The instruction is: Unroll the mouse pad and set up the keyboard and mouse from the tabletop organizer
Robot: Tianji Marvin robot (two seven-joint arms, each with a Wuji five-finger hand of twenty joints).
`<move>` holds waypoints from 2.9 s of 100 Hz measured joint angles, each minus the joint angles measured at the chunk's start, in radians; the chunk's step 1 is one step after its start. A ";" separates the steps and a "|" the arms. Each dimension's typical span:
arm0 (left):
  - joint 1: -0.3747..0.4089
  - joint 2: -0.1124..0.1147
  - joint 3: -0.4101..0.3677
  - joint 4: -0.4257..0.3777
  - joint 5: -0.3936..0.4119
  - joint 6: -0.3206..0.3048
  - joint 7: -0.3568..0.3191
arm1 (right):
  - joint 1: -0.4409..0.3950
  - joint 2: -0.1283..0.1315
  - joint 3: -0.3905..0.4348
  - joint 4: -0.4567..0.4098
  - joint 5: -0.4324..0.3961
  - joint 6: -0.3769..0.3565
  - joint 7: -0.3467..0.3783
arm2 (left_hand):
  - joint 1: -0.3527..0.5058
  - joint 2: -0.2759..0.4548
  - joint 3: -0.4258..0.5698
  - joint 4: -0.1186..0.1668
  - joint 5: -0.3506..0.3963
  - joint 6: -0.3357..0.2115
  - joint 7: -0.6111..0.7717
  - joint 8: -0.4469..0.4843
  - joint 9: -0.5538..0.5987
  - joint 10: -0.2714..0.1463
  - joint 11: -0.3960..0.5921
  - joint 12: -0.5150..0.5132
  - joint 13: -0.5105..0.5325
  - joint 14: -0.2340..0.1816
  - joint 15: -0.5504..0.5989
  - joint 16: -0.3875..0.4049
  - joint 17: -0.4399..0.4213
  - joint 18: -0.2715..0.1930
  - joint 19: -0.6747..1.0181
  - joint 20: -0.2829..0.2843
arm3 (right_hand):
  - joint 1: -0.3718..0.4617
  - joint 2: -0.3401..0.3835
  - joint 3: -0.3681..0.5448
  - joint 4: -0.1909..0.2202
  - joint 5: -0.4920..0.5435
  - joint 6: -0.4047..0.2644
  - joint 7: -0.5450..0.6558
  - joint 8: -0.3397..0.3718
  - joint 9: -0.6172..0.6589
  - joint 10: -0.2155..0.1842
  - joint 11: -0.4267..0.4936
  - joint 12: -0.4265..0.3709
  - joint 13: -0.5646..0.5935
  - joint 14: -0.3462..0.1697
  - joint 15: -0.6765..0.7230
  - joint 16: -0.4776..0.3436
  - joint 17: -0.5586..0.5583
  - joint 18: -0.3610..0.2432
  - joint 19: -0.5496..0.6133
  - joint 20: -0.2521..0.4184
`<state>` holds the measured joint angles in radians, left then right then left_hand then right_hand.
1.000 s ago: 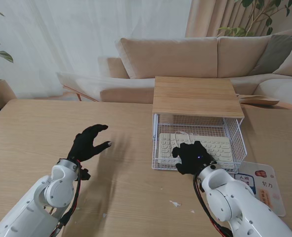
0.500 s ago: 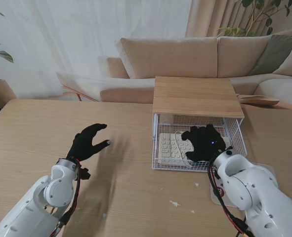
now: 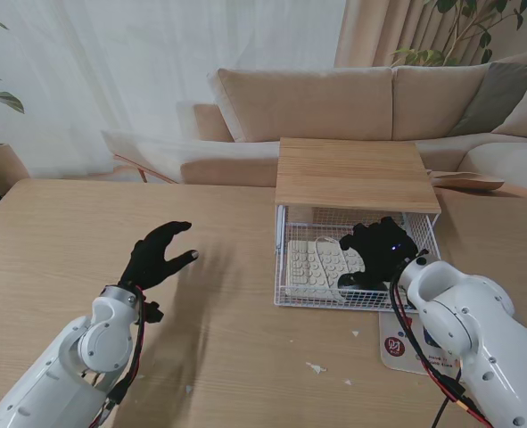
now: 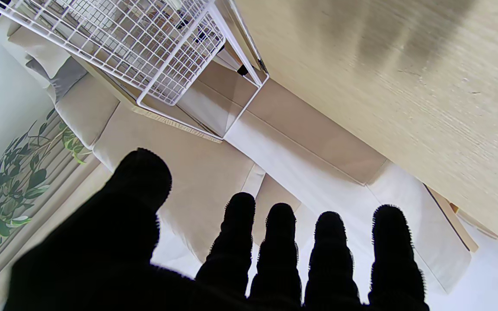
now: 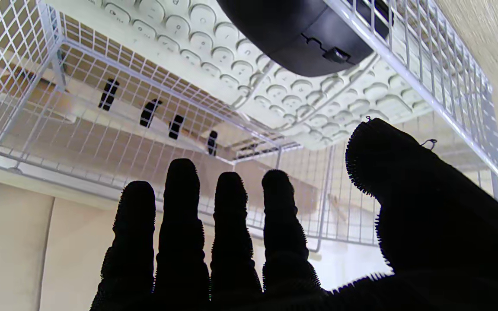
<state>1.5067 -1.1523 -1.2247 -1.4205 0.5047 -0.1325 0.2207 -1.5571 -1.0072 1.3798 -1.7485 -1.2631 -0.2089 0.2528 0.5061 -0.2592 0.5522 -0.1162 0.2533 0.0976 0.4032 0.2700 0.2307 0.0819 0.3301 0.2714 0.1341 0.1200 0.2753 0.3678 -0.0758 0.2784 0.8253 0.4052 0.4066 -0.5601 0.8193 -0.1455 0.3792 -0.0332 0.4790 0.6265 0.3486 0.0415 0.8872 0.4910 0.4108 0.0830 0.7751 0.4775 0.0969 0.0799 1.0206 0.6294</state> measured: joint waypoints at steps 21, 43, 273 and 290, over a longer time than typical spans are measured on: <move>-0.001 0.000 -0.002 0.001 0.000 0.000 0.000 | 0.018 0.005 -0.018 0.027 -0.044 -0.013 0.021 | 0.000 0.000 0.000 0.000 0.000 0.000 0.000 -0.004 0.000 0.000 0.000 0.000 0.000 0.000 -0.003 0.000 0.000 0.000 -0.013 0.000 | -0.013 0.000 0.000 0.000 -0.030 -0.002 0.006 0.012 -0.033 -0.011 -0.014 0.000 0.000 -0.004 -0.020 -0.012 0.000 -0.006 -0.017 -0.001; -0.002 -0.001 -0.004 0.003 0.001 0.000 0.006 | 0.042 0.007 -0.037 0.051 -0.023 0.001 0.071 | 0.000 0.000 0.000 0.000 0.000 0.000 0.000 -0.004 0.000 0.000 0.000 0.000 0.000 0.000 -0.003 0.000 0.000 0.000 -0.013 0.000 | -0.024 0.000 0.000 0.000 -0.041 -0.002 -0.002 0.023 -0.052 -0.012 -0.014 0.000 -0.012 -0.012 -0.027 -0.013 0.000 -0.006 -0.029 -0.001; -0.017 0.000 0.001 0.023 0.009 0.008 0.004 | 0.307 0.054 -0.211 0.296 -0.065 -0.178 0.160 | 0.000 0.000 0.000 0.000 0.000 0.000 -0.001 -0.005 0.000 0.000 -0.001 0.000 -0.010 0.000 -0.006 0.000 0.000 0.000 -0.013 0.000 | -0.131 0.029 -0.291 -0.001 -0.205 -0.027 -0.164 0.110 -0.148 -0.062 -0.038 -0.006 -0.073 -0.039 -0.079 -0.038 -0.048 -0.020 -0.138 0.006; -0.018 0.000 0.003 0.024 0.009 0.008 0.003 | 0.317 0.056 -0.223 0.309 -0.080 -0.190 0.131 | 0.000 0.000 0.000 0.000 0.000 0.000 -0.001 -0.005 0.000 0.000 -0.001 0.000 -0.010 0.000 -0.006 0.000 0.000 0.000 -0.013 0.000 | -0.140 0.017 -0.304 -0.002 -0.205 -0.029 -0.176 0.128 -0.148 -0.062 -0.040 -0.016 -0.073 -0.041 -0.077 -0.038 -0.046 -0.020 -0.139 0.008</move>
<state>1.4889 -1.1527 -1.2221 -1.3970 0.5141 -0.1249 0.2237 -1.2405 -0.9515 1.1568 -1.4394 -1.3430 -0.3986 0.3841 0.5064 -0.2592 0.5522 -0.1162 0.2533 0.0979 0.4023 0.2653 0.2307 0.0819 0.3286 0.2711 0.1245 0.1200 0.2694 0.3681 -0.0759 0.2787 0.8122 0.4048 0.2661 -0.5436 0.5158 -0.1475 0.1741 -0.0622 0.3027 0.7541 0.2003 -0.0203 0.8475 0.4747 0.3374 0.0422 0.6976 0.4400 0.0505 0.0597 0.8820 0.6373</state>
